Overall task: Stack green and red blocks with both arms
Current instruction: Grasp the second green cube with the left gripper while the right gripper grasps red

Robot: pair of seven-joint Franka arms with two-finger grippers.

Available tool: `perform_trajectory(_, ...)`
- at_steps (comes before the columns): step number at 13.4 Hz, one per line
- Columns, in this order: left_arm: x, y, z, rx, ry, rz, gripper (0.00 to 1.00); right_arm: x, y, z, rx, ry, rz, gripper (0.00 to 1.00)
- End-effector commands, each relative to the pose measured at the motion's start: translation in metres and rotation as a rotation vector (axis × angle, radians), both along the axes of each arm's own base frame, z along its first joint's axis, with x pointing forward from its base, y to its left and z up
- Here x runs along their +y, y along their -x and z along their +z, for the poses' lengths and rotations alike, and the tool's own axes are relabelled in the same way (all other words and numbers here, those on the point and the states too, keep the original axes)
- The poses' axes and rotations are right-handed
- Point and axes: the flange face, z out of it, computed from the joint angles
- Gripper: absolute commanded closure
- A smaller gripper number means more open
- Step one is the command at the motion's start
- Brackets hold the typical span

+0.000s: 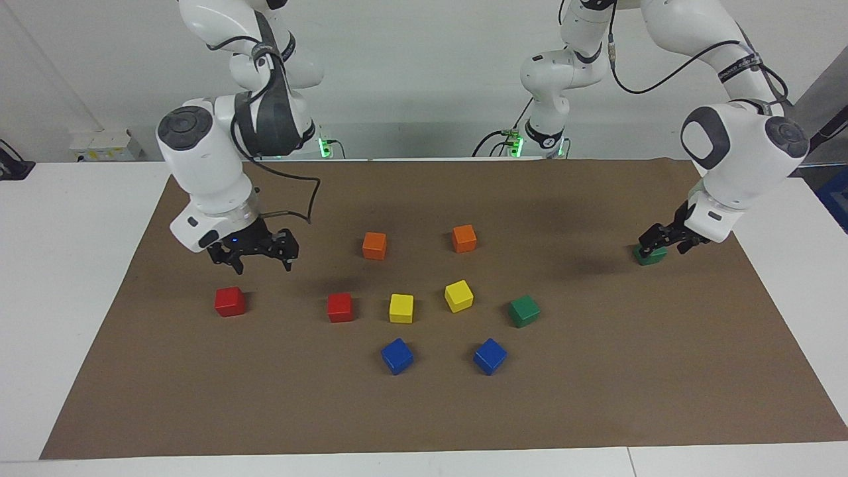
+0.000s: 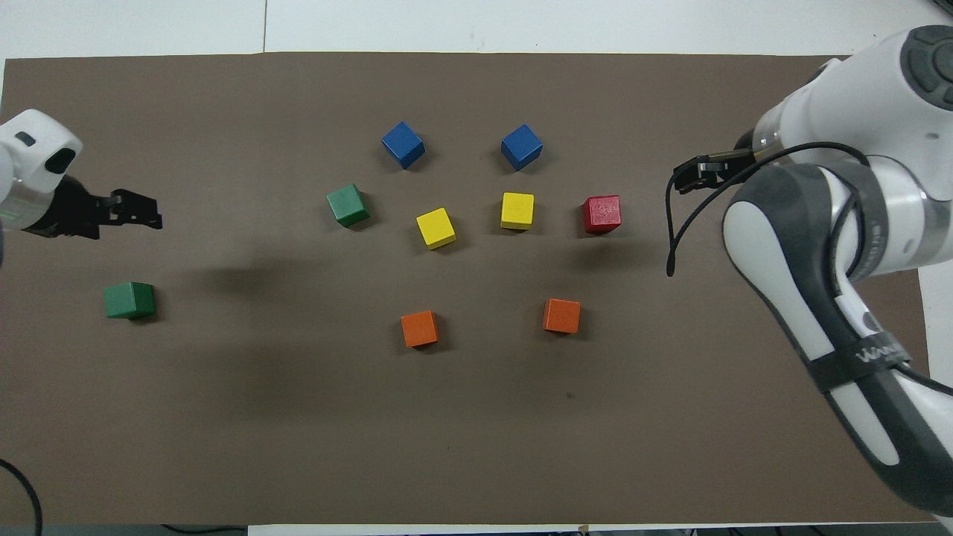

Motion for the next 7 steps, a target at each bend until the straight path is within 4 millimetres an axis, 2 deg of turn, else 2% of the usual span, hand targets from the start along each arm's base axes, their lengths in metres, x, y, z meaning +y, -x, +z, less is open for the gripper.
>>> perform_trajectory(1,-0.083,-0.018,0.0,0.005,-0.014,0.121,0.0,0.027,-0.017,-0.038,-0.002,-0.006,-0.006,0.02)
perform_trajectory(3,-0.128,-0.032,-0.011,0.005,-0.01,0.189,0.0,0.029,-0.019,-0.071,0.015,-0.009,-0.021,0.02)
perform_trajectory(5,-0.17,-0.048,-0.038,0.017,-0.02,0.245,0.0,0.033,-0.023,-0.1,0.003,-0.016,-0.023,0.02)
perform_trajectory(6,-0.181,-0.057,-0.05,0.02,-0.023,0.277,0.0,0.036,-0.026,-0.109,-0.005,-0.021,-0.034,0.02)
perform_trajectory(7,-0.188,-0.061,-0.057,0.012,-0.019,0.291,0.0,0.049,-0.026,-0.109,-0.019,-0.028,-0.037,0.02)
